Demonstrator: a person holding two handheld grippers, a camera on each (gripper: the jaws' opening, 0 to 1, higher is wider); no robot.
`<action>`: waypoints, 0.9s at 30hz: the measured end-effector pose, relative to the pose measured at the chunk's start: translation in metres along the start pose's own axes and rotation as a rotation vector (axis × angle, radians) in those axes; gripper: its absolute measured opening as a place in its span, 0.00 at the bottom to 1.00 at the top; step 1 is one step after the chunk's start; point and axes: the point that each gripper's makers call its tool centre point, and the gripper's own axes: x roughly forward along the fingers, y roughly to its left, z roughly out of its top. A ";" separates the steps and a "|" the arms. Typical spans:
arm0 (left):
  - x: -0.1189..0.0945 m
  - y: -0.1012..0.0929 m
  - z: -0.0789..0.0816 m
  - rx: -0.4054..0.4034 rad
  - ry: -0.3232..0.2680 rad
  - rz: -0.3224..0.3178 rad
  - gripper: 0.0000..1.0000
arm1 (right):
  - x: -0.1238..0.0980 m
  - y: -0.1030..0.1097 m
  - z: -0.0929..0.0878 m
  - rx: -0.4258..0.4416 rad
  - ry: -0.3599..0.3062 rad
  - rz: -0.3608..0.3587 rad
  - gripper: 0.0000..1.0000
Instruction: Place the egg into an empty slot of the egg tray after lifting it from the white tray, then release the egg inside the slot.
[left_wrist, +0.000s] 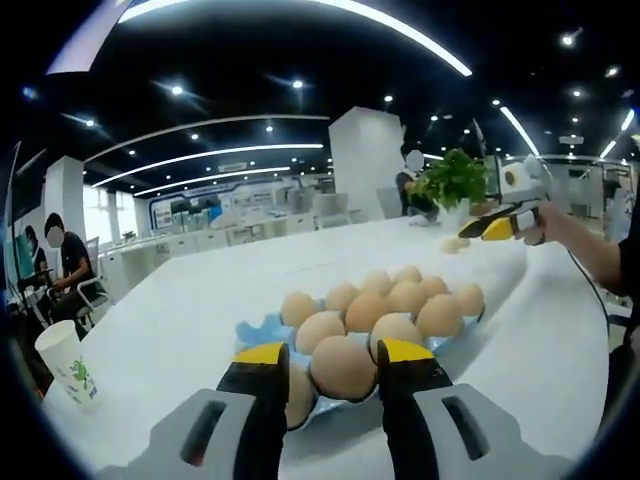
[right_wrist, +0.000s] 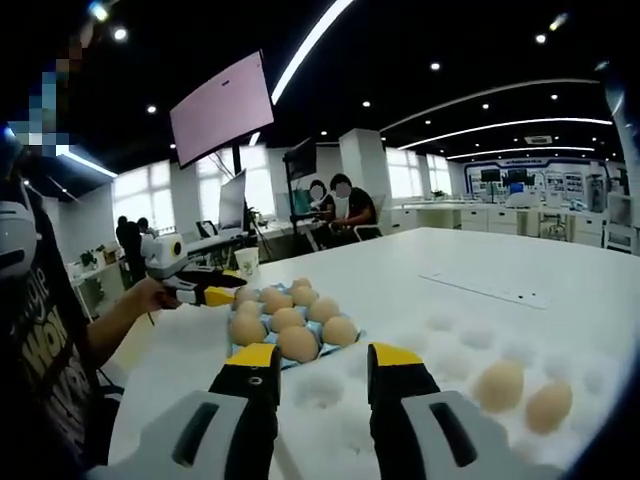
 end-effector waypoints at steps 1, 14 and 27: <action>0.000 -0.001 0.000 -0.001 0.000 -0.004 0.36 | -0.001 -0.001 0.000 0.002 -0.001 -0.004 0.36; 0.001 -0.004 0.003 -0.019 -0.022 -0.016 0.41 | -0.009 -0.017 -0.003 -0.008 0.015 -0.058 0.36; 0.000 -0.003 0.001 -0.024 -0.020 -0.015 0.44 | -0.020 -0.041 -0.004 -0.023 0.032 -0.118 0.36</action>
